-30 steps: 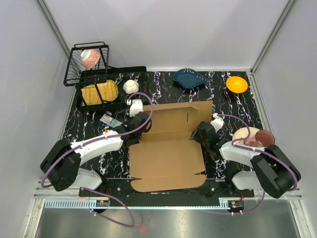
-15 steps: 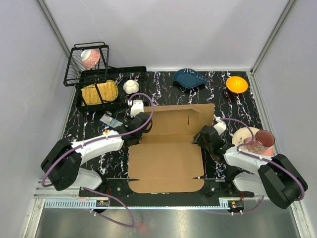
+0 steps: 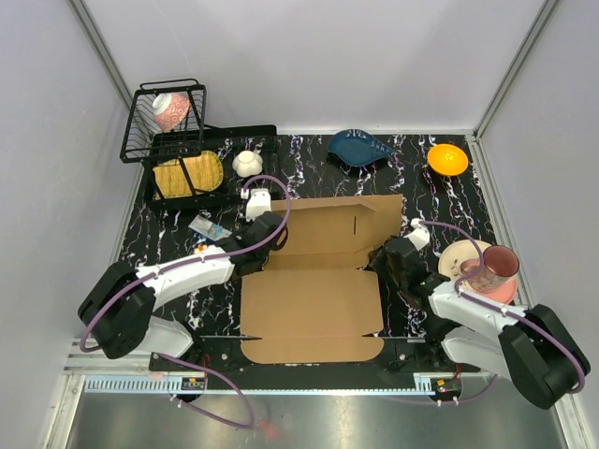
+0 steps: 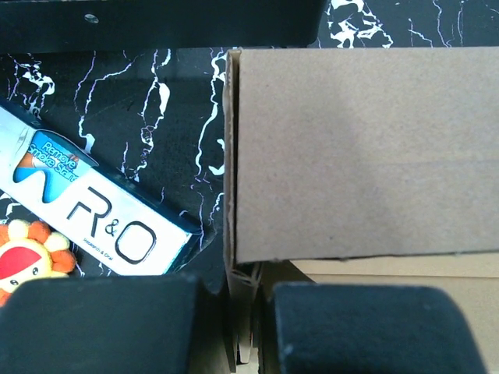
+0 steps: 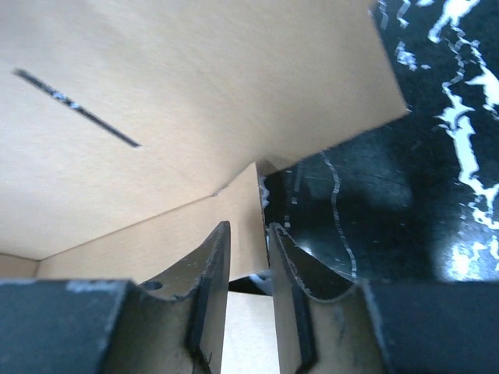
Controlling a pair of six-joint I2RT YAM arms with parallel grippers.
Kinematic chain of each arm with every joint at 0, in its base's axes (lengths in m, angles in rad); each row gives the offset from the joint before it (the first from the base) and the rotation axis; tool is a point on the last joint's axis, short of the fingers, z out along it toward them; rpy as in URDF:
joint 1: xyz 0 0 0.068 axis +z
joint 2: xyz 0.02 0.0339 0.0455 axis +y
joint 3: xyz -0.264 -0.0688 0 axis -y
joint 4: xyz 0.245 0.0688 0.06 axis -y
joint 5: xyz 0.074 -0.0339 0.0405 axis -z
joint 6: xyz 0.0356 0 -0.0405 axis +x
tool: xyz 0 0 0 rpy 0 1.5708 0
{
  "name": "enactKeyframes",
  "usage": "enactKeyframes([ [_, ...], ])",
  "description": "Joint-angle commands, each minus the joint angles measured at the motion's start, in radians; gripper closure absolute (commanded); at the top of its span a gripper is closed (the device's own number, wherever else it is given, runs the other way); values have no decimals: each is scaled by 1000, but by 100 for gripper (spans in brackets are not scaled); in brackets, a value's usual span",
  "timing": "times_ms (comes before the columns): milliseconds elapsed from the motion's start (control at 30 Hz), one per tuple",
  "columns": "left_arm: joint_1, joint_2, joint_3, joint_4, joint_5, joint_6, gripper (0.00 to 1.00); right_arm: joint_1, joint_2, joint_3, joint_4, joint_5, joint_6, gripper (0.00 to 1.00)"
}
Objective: Fold the paper box
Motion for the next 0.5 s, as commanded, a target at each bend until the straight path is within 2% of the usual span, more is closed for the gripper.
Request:
enactKeyframes([
  [0,-27,23,35,4,52,3,100,8,-72,20,87,-59,3,67],
  [300,-44,37,46,5,55,-7,100,11,-12,62,88,-122,-49,71],
  [467,-50,41,47,5,56,-13,100,10,63,89,98,-167,-69,80],
])
